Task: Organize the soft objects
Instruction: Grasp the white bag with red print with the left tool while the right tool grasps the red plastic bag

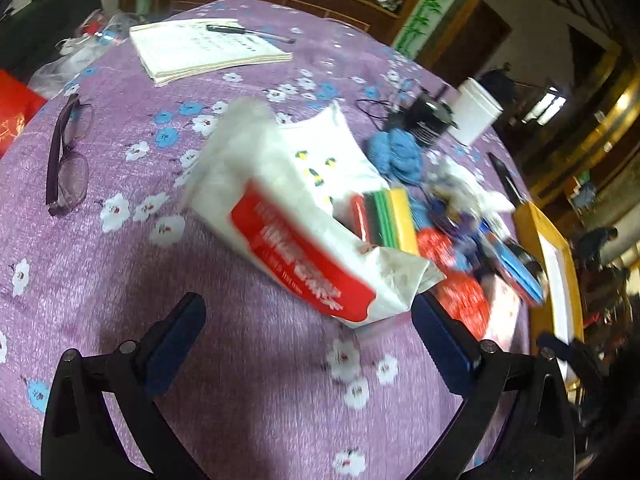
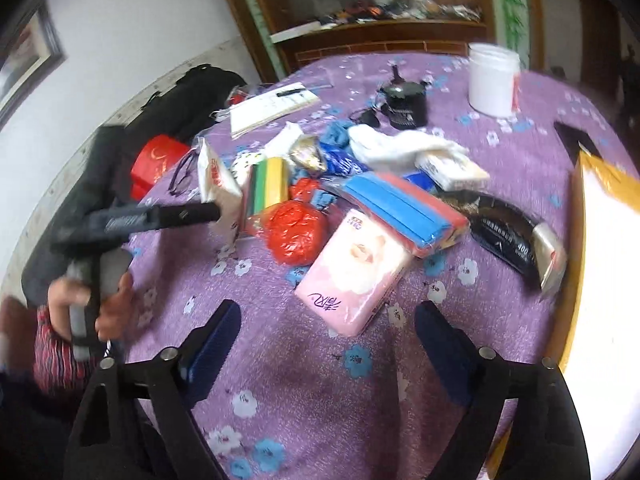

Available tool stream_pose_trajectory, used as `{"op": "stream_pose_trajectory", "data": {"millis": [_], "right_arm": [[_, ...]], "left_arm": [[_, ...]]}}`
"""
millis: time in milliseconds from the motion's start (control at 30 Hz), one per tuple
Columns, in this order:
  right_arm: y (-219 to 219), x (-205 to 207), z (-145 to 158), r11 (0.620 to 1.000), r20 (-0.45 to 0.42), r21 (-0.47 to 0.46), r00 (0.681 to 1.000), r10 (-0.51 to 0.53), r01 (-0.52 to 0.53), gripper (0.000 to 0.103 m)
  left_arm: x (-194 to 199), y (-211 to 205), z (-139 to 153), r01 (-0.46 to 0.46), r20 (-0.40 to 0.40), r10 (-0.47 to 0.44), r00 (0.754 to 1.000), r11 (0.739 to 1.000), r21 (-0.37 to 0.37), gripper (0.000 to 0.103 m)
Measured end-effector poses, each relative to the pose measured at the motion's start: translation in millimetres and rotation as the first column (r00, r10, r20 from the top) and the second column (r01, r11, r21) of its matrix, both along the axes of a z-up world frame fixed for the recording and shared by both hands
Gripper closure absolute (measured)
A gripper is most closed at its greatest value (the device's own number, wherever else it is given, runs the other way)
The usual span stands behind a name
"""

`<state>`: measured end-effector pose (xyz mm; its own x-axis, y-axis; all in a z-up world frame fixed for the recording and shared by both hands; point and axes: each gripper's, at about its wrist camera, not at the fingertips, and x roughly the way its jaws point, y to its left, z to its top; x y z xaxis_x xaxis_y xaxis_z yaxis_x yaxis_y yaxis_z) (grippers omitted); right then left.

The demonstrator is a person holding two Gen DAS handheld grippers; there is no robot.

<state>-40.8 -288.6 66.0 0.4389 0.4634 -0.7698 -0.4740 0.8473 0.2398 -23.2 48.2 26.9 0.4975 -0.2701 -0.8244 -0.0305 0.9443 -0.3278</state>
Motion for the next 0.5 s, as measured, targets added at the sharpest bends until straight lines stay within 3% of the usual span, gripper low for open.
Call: {"op": "stream_pose_trajectory", "data": {"millis": [200,233,300,500], "right_arm": [[12,-4,5,0.999,0.042,0.023,0.998,0.046,-0.047,0.038],[12,1,7,0.998,0.039,0.023,0.998,0.053,-0.054,0.038],[17,1,9,0.998,0.047,0.011,0.997,0.066,-0.067,0.042],[37,8,14,0.994,0.068,-0.052,0.993,0.099,-0.095,0.043]], "left_arm": [[21,-14,-9,-0.048,0.002,0.048,0.999,0.995,0.09,0.018],[22,-15,-9,-0.049,0.014,0.047,0.999,0.994,0.097,0.03],[20,-16,-7,-0.047,0.028,0.044,0.999,0.992,0.117,0.041],[-6,-16,-1,0.047,0.057,-0.057,0.997,0.985,0.165,0.045]]}}
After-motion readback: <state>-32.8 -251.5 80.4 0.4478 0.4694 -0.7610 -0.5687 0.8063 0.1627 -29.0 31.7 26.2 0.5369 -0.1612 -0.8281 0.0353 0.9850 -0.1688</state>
